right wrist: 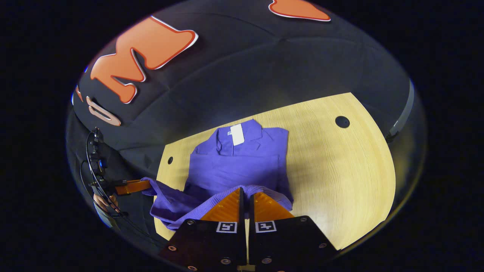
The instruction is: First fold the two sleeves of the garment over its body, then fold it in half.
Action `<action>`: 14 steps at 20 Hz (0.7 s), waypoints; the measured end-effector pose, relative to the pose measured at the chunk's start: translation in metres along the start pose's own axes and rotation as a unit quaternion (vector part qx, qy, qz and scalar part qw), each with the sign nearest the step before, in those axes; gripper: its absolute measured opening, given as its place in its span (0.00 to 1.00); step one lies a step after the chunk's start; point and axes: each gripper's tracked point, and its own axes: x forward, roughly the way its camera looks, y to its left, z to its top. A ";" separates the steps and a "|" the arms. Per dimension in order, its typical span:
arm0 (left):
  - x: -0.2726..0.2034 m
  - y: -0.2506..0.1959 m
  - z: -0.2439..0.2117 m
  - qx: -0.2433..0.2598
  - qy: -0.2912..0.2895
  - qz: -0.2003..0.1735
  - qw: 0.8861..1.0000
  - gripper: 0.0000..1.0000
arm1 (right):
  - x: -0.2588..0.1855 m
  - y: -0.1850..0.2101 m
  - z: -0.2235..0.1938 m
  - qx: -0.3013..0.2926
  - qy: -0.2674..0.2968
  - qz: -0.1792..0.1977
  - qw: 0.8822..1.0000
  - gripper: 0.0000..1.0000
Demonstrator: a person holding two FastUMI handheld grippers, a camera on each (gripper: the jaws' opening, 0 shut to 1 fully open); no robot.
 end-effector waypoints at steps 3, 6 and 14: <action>0.017 0.004 0.031 0.017 -0.008 0.019 1.000 0.05 | 0.021 -0.003 0.026 0.008 0.003 0.002 1.000 0.03; 0.039 0.012 0.059 0.031 -0.019 0.046 0.998 0.05 | 0.044 -0.014 0.051 0.020 -0.001 -0.001 1.000 0.03; 0.090 0.022 0.120 0.009 -0.111 0.080 0.991 0.06 | 0.114 -0.036 0.108 0.074 -0.026 0.010 0.997 0.03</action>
